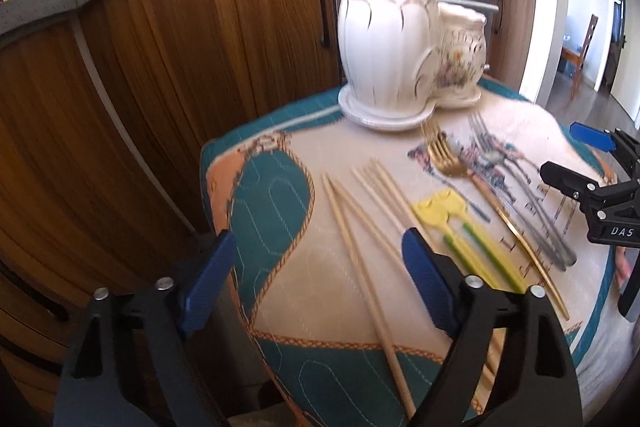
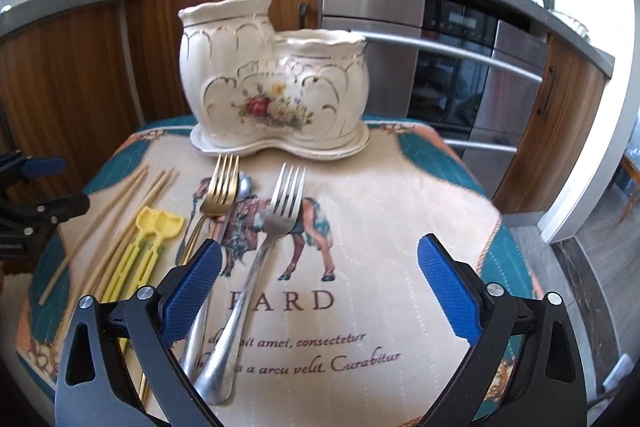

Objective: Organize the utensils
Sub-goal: 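Grasp a wooden chopstick with the left tool while the right tool grasps a silver fork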

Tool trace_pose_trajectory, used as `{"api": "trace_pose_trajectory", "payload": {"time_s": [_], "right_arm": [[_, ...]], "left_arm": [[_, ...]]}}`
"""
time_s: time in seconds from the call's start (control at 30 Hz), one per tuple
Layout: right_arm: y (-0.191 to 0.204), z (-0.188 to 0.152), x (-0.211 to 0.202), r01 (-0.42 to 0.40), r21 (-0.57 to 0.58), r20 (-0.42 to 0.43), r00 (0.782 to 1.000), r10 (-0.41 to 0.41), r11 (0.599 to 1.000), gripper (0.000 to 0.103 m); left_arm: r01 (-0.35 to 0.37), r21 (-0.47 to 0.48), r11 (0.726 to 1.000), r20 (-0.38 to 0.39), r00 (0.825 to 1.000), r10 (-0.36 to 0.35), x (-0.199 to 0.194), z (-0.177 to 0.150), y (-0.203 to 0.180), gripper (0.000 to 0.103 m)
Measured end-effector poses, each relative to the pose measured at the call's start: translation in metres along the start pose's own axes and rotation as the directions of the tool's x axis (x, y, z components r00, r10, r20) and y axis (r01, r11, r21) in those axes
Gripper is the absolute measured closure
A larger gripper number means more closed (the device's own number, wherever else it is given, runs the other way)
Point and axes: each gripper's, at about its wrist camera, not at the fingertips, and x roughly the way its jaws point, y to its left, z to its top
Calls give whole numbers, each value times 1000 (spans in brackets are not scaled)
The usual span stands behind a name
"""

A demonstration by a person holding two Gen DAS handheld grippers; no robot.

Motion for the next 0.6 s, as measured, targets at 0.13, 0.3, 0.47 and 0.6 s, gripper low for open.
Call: {"api": "trace_pose_trajectory", "payload": {"time_s": [0.13, 0.3, 0.47, 0.6], "right_arm": [[3, 2, 6, -30, 4, -36, 999, 30, 1000, 21], [7, 1, 21, -61, 7, -120, 991, 61, 998, 44], [11, -1, 26, -90, -3, -162, 983, 88, 996, 51], [15, -1, 33, -96, -12, -195, 976, 92, 995, 51]], "left_arm": [[44, 5, 999, -48, 998, -43, 4, -2, -1, 34], [65, 18, 998, -98, 993, -63, 8, -3, -5, 47], [90, 43, 995, -160, 984, -82, 17, -4, -10, 60], [125, 16, 992, -179, 977, -120, 24, -6, -9, 62]]}}
